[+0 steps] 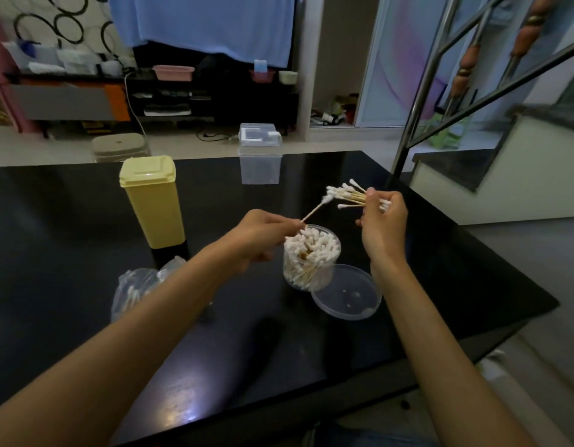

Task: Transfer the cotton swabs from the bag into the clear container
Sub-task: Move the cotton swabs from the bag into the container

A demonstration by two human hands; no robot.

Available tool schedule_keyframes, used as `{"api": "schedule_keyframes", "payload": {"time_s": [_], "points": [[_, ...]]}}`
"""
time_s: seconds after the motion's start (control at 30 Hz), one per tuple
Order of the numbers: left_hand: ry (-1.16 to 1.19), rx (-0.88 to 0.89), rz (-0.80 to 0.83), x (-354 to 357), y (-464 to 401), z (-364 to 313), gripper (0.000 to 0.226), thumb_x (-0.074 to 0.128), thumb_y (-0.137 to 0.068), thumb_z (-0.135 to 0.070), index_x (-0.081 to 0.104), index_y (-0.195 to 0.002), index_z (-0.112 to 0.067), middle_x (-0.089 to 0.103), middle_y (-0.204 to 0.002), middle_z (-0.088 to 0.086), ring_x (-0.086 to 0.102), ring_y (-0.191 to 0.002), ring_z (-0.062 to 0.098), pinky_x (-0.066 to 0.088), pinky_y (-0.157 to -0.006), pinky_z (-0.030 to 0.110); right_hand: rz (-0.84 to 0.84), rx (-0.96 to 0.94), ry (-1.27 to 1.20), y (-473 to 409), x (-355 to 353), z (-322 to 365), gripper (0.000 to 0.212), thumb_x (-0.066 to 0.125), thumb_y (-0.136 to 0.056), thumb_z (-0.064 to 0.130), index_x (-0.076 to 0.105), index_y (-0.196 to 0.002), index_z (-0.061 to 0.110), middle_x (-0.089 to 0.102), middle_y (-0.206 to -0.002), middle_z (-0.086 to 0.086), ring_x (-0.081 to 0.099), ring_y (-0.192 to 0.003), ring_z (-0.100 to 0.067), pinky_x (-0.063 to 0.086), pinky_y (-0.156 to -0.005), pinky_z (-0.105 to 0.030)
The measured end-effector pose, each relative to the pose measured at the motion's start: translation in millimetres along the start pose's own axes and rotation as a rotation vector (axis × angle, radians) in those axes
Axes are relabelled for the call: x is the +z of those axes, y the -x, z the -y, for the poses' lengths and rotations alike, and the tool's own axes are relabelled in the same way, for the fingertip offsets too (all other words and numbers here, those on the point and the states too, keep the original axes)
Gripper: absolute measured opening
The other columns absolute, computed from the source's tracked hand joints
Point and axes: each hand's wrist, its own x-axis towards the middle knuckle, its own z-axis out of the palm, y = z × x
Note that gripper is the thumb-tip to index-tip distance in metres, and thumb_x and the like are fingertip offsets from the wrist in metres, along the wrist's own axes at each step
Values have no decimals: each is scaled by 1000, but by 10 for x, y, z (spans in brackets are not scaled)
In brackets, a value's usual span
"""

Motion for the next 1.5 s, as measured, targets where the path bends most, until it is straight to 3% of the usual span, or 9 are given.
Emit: {"api": "schedule_keyframes", "payload": {"time_s": [0.13,0.23,0.4,0.63,0.8,1.13,1.37,1.43,1.5], "points": [[-102,118,84,-75,-3,90,18,51,-95,-30,66,-101,-22,65,-91,-11,60,-72,-1,40,-56,15,52,34,154,-121,-125,-104,12,43,-98,28,47,-101,17,53,-85,6,56,-82,-10,49,-75,-25],[-111,203,146,-16,-21,17,20,54,-94,-28,66,-104,-16,71,-90,-9,65,-69,-7,43,-53,14,208,51,219,-113,-96,-144,14,43,-98,27,48,-101,15,52,-85,2,52,-75,-8,45,-66,-21],[-142,235,29,58,-120,-46,18,60,-90,-27,71,-96,-14,68,-81,-8,59,-65,-1,39,-43,5,420,192,45,-50,-62,-67,16,40,-100,22,51,-100,11,48,-73,0,44,-60,-7,44,-68,-23],[-116,126,14,33,-204,-34,15,62,-89,-25,72,-92,-15,67,-86,-3,51,-70,7,38,-53,17,596,347,-216,-60,-153,-45,23,38,-101,20,51,-82,13,44,-68,-1,40,-55,-8,41,-62,-24],[-109,97,-17,15,-230,-21,13,63,-88,-23,72,-83,-15,62,-73,-6,45,-62,6,35,-45,14,655,353,-199,-53,-150,-57,21,37,-101,19,51,-89,10,47,-68,-2,41,-55,-9,40,-62,-25],[-143,176,-21,73,-233,-17,18,61,-90,-26,69,-101,-15,69,-95,-1,59,-76,5,41,-46,10,610,180,-11,-10,-101,-58,20,40,-100,26,52,-100,10,46,-70,0,42,-55,-5,42,-62,-22],[260,64,-48,209,-269,-51,42,30,-101,-34,35,-137,-13,48,-133,9,53,-108,22,49,-87,37,663,133,91,16,-106,-45,19,41,-99,28,51,-97,12,50,-73,1,48,-60,-6,43,-62,-21],[332,88,-62,271,-281,-50,44,25,-103,-34,44,-134,-9,57,-125,8,58,-101,17,48,-85,29,681,121,111,40,-67,-38,18,41,-99,29,52,-96,14,52,-73,3,50,-60,-5,43,-61,-20],[456,63,-67,349,-272,-53,42,23,-104,-29,57,-116,-9,65,-100,5,61,-83,11,48,-72,23,645,97,115,63,-18,-37,20,40,-99,30,51,-98,14,52,-73,5,52,-61,-3,43,-59,-17]]}}
